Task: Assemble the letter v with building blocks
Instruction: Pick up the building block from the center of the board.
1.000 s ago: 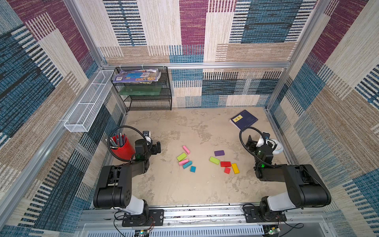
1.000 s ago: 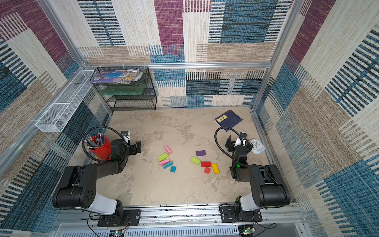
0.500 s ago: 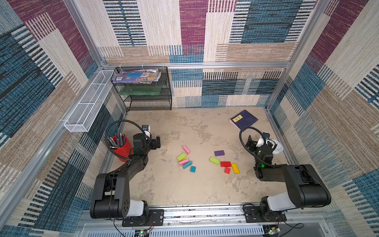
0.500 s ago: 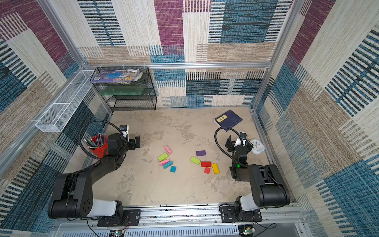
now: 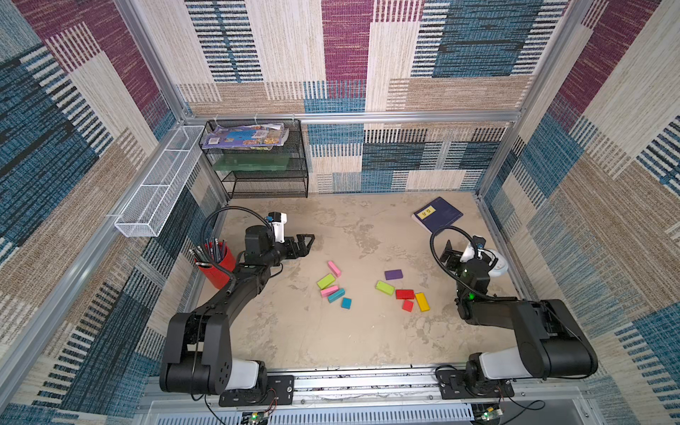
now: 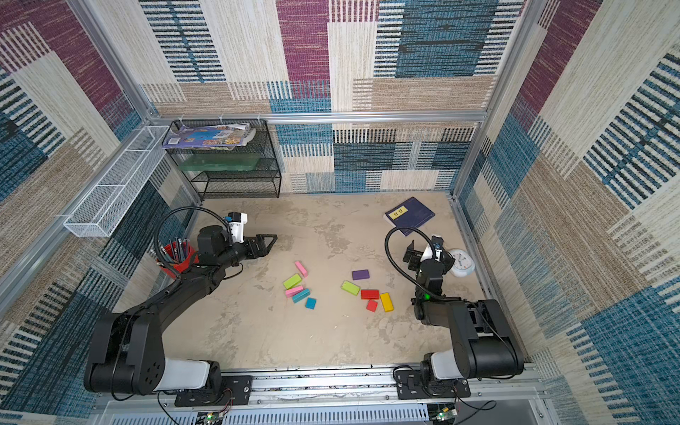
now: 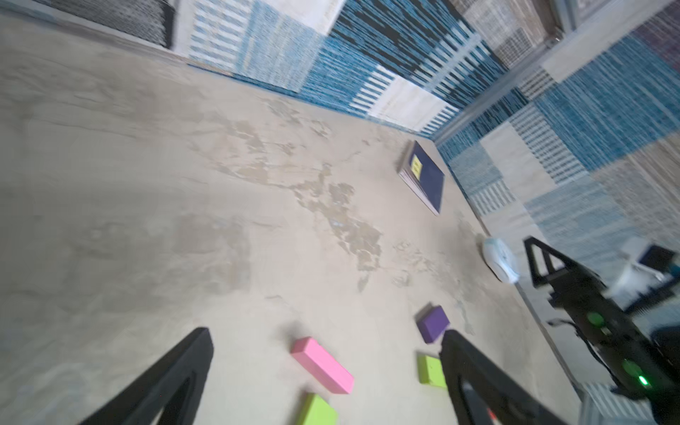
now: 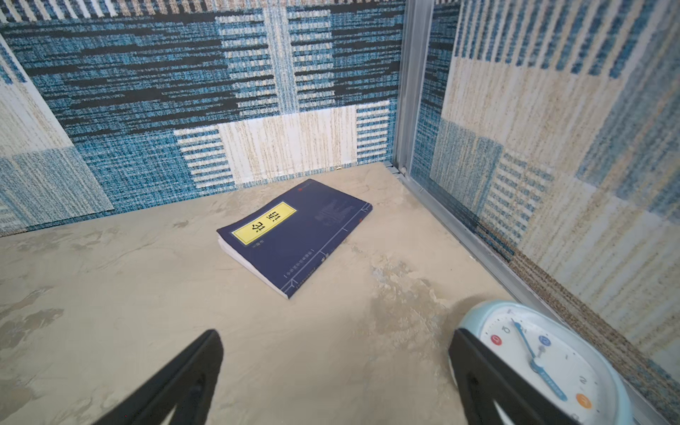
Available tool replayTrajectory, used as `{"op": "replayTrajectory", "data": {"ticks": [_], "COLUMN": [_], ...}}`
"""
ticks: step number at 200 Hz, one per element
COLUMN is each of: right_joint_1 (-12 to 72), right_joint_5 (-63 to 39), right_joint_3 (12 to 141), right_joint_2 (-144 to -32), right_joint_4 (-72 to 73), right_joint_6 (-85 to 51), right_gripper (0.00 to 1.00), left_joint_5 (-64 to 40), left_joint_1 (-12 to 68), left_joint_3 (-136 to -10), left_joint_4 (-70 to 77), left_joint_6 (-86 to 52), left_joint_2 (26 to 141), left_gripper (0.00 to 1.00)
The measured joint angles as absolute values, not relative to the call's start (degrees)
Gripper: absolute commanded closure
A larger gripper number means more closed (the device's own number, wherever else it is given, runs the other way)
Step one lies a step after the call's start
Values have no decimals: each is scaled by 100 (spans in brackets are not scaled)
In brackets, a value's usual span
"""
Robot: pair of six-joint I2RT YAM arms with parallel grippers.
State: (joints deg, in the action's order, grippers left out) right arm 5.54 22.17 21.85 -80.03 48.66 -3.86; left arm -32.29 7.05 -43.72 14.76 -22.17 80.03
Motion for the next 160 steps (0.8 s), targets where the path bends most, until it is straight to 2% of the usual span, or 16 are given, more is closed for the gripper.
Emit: {"op": "replayTrajectory", "data": {"ticks": [34,64,85,117,160], "right_joint_1": [639,1503,2364,3500,4016], "right_joint_5": [2390,2150,1916,1715,827], "right_joint_3": [3822,4414,4764,5142,5524], "right_joint_2": [-7970,-8200,-8394,-8757,-9360], "right_joint_4": [2832,1157,276,-467,-676], "right_joint_6": [-921,-1116,-1131,-1153,-1190], "right_gripper": [4,3,4,5,4], "left_joint_5": [-3103,-2571,-2226,-1678,-1057], "left_joint_1": [1247,1643,1730,1817,1815], "left_joint_3": [-3857,-2899,-2753,-3618,-4134], "left_joint_4": [1658,2458,2534,1356,-502], "left_joint_6": [-2117,-2309,-2593,-2596,-2707], "left_joint_2": [7378,6663,6462,6370,6261], "left_gripper": [1,1,12,21,17]}}
